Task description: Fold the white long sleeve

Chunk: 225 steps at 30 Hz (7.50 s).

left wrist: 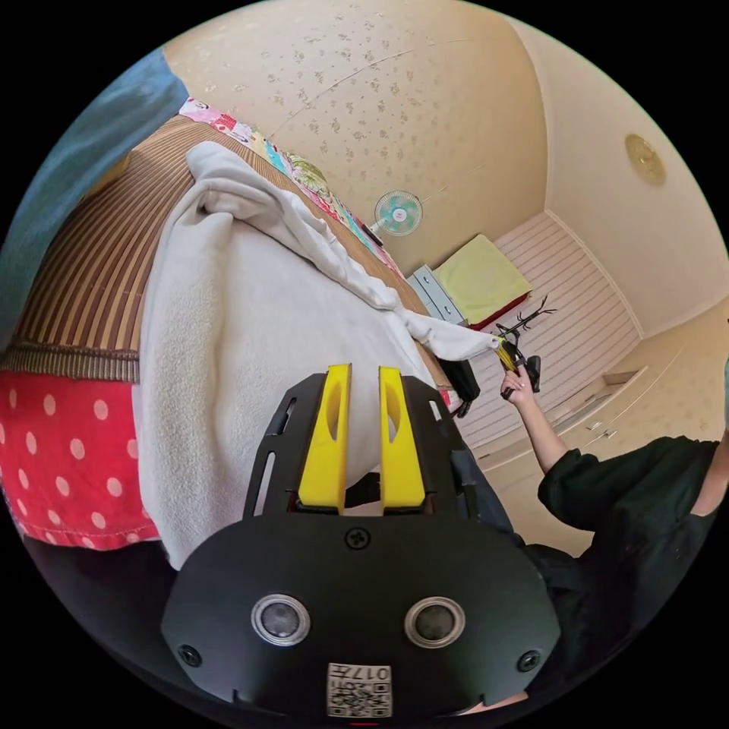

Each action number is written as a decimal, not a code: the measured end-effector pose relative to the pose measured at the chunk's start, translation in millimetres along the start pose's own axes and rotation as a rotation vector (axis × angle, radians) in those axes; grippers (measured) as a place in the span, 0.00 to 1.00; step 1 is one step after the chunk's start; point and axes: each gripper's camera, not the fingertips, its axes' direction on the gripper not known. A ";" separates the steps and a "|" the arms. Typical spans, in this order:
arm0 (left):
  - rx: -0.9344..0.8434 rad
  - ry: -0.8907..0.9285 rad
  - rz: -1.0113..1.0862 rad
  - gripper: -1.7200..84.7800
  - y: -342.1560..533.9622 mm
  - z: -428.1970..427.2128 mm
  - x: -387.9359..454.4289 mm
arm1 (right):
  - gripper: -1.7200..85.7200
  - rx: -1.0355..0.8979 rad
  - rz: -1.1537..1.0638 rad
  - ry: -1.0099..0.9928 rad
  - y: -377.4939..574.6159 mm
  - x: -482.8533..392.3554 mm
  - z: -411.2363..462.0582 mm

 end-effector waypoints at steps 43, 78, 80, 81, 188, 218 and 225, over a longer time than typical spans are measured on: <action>0.015 -0.068 -0.044 0.10 -10.5 -2.7 -1.6 | 0.10 -0.478 -0.295 -0.056 269.2 -224.0 346.9; -0.034 -0.851 -0.121 0.05 -205.9 162.5 32.4 | 0.05 -0.396 -0.258 0.672 214.1 -177.3 513.5; 0.145 -0.833 -0.098 0.03 -178.7 134.3 56.4 | 0.05 -0.394 -0.271 0.690 214.9 -178.8 515.7; 0.250 -0.788 -0.040 0.02 -156.7 112.2 76.1 | 0.05 -0.392 -0.272 0.690 214.2 -178.4 515.4; 0.085 0.051 -0.505 0.15 -33.4 -53.0 -53.7 | 0.14 -0.653 -0.452 -0.131 174.9 -343.5 460.0; 0.089 0.250 0.146 0.18 -39.2 26.5 86.4 | 0.14 -0.788 -0.660 -0.182 81.0 -348.7 371.9; -0.091 0.152 0.001 0.23 -44.8 115.9 58.7 | 0.16 -0.495 -0.258 -0.065 67.1 -126.6 237.2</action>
